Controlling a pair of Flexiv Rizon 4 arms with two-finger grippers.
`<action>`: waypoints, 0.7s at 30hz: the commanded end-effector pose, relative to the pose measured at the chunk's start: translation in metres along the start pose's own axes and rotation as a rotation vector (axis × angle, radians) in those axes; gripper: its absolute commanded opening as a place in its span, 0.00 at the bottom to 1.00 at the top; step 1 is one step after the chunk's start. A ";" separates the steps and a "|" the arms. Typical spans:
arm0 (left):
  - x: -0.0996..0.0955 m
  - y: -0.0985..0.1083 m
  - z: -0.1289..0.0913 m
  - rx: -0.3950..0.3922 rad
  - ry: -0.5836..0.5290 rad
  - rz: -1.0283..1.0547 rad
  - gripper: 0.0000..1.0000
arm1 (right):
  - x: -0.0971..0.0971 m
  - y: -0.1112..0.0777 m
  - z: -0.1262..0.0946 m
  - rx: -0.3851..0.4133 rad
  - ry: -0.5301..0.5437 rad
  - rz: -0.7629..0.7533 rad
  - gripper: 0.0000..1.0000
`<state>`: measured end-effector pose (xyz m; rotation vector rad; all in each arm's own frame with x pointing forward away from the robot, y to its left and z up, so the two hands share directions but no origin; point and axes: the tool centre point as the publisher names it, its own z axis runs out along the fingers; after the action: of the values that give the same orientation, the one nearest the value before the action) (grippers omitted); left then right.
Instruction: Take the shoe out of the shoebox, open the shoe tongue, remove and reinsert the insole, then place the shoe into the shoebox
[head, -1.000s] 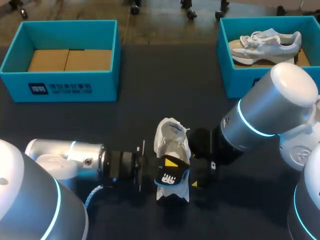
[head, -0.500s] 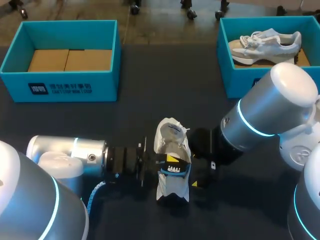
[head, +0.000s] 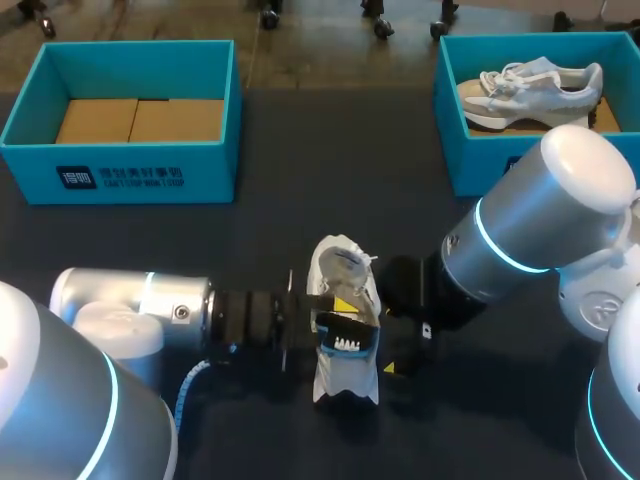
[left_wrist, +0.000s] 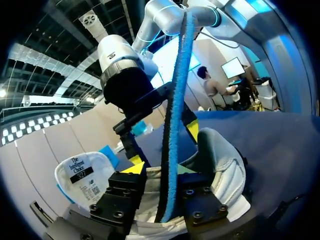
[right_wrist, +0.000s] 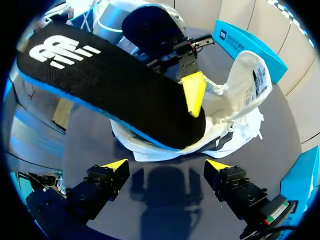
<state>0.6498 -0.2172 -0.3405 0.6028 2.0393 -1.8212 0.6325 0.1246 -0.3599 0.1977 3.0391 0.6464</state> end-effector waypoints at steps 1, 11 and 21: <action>0.005 -0.010 -0.006 -0.002 -0.014 0.013 0.39 | 0.001 0.000 0.001 0.000 -0.002 0.001 1.00; 0.008 -0.038 -0.004 -0.029 -0.015 0.052 0.37 | 0.001 0.000 0.001 0.000 -0.002 0.001 1.00; 0.010 -0.052 0.000 -0.115 0.007 0.087 0.00 | 0.001 0.000 0.001 0.000 -0.002 0.001 1.00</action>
<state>0.6190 -0.2197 -0.3058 0.6615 2.0416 -1.6855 0.6326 0.1246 -0.3600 0.1976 3.0392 0.6465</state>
